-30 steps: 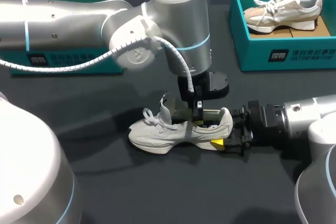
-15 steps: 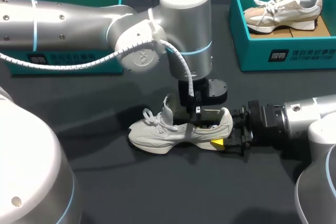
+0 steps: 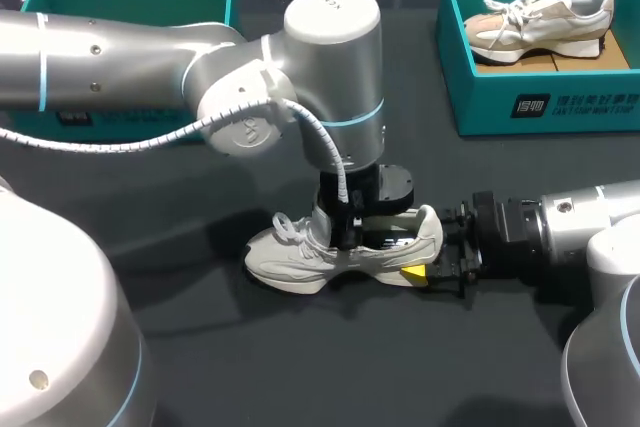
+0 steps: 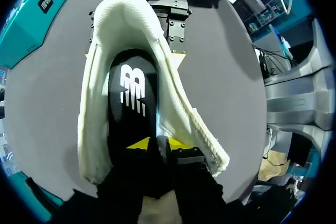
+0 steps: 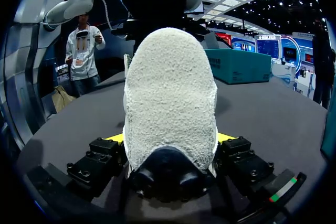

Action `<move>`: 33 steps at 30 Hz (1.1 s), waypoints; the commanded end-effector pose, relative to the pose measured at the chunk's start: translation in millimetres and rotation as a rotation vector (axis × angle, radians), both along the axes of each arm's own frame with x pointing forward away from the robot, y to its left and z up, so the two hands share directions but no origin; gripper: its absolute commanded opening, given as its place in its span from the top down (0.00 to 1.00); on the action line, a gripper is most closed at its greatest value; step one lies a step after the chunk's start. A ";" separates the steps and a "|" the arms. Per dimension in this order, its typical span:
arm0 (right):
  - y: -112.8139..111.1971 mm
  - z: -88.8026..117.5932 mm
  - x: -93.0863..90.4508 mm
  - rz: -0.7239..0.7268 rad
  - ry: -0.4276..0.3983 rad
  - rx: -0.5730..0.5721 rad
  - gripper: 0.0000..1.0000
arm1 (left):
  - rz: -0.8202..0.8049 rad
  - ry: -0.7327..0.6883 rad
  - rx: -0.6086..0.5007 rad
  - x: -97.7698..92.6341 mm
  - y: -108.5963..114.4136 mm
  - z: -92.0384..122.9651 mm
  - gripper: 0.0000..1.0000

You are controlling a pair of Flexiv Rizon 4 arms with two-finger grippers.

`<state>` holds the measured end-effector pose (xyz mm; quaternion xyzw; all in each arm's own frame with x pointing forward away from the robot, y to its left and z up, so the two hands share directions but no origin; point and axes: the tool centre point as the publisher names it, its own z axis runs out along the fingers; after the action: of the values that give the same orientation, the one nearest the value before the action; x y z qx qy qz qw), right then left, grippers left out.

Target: Take the shoe out of the shoebox, open the shoe tongue, remove and reinsert the insole, then place the shoe into the shoebox

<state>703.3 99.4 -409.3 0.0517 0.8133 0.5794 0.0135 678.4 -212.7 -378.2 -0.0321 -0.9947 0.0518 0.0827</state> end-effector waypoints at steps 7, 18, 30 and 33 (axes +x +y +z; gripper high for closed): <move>0.8 -0.1 0.2 -0.001 0.002 -0.005 1.00 | -0.025 -0.070 0.002 -4.6 -3.4 -8.3 0.62; 0.8 -0.1 0.2 -0.001 0.002 -0.005 1.00 | -0.032 -0.152 0.037 9.9 -5.9 -29.7 0.61; 0.8 -0.1 0.2 -0.001 0.002 -0.005 1.00 | 0.013 -0.229 0.037 27.2 1.7 -35.5 0.90; 0.8 -0.1 0.2 -0.001 0.002 -0.005 1.00 | 0.021 -0.234 0.031 29.7 2.6 -34.3 1.00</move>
<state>703.9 98.8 -410.4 0.0525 0.8133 0.5793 0.0136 701.5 -212.8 -404.1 -0.0266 -0.9987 0.0306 -0.0318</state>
